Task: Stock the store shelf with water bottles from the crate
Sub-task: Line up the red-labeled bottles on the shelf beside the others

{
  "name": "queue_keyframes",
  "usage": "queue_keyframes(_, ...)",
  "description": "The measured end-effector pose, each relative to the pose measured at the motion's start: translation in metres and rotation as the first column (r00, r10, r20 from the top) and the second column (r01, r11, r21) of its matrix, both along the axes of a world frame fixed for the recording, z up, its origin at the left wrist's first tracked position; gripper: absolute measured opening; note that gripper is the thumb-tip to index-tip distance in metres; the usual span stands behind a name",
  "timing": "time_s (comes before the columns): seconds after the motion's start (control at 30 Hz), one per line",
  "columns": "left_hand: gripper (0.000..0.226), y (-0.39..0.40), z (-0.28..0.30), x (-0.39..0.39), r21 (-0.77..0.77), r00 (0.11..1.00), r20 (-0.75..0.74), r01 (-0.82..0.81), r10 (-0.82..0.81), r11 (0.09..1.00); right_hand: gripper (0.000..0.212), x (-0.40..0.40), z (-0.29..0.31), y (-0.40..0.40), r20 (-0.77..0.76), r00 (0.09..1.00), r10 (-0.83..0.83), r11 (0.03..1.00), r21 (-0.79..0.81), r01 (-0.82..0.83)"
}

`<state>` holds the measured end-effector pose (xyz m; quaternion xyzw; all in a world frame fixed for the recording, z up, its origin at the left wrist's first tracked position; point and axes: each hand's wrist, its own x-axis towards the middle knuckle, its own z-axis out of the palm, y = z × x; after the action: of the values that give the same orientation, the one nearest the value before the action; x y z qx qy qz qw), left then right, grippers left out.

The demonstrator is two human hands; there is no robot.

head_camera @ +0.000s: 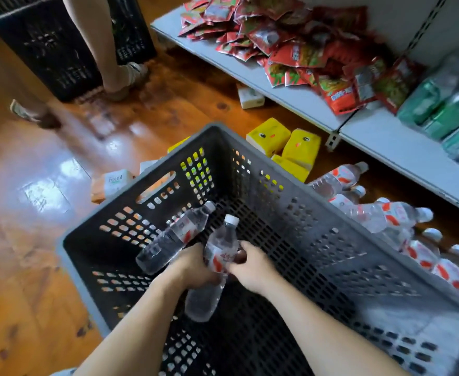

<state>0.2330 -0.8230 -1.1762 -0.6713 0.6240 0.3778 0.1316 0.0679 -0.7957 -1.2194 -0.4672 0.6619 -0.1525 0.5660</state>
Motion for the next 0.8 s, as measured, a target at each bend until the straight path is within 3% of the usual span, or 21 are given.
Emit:
queue_keyframes(0.07, 0.056, 0.0, 0.014, 0.001, -0.029, 0.987, -0.145, -0.077, 0.072, 0.997, 0.039, -0.013, 0.029, -0.007, 0.053, 0.999, 0.005, 0.998, -0.065, -0.001)
queue_keyframes(0.17, 0.046, 0.003, 0.04, -0.001, -0.067, 0.924, -0.367, -0.145, 0.11, 0.987, 0.047, -0.028, 0.072, -0.018, 0.069, 0.993, 0.093, 0.991, -0.102, -0.085)
queue_keyframes(0.27, 0.056, -0.006, 0.073, -0.011, -0.116, 0.891, -0.449, -0.141, 0.075, 0.983, 0.038, -0.048, 0.118, -0.028, 0.081, 0.988, 0.128, 0.986, -0.116, -0.119)
queue_keyframes(0.37, 0.063, -0.022, 0.109, -0.029, -0.176, 0.838, -0.545, -0.137, 0.02, 0.975, 0.044, -0.074, 0.172, -0.034, 0.067, 0.991, 0.115, 0.982, -0.157, -0.103)
queue_keyframes(0.53, 0.06, -0.038, 0.187, -0.083, -0.16, 0.643, -0.765, -0.193, 0.002, 0.968, 0.077, -0.127, 0.261, -0.034, -0.196, 0.972, 0.133, 0.927, -0.322, -0.191)
queue_keyframes(0.63, 0.055, -0.048, 0.238, -0.127, -0.186, 0.531, -0.844, -0.153, -0.078, 0.97, 0.101, -0.16, 0.294, -0.023, -0.211, 0.977, 0.025, 0.899, -0.422, -0.114)
queue_keyframes(0.8, 0.051, -0.062, 0.308, -0.206, -0.29, 0.358, -0.897, -0.037, -0.258, 0.956, 0.112, -0.208, 0.334, -0.004, -0.118, 0.955, -0.273, 0.77, -0.622, 0.144)
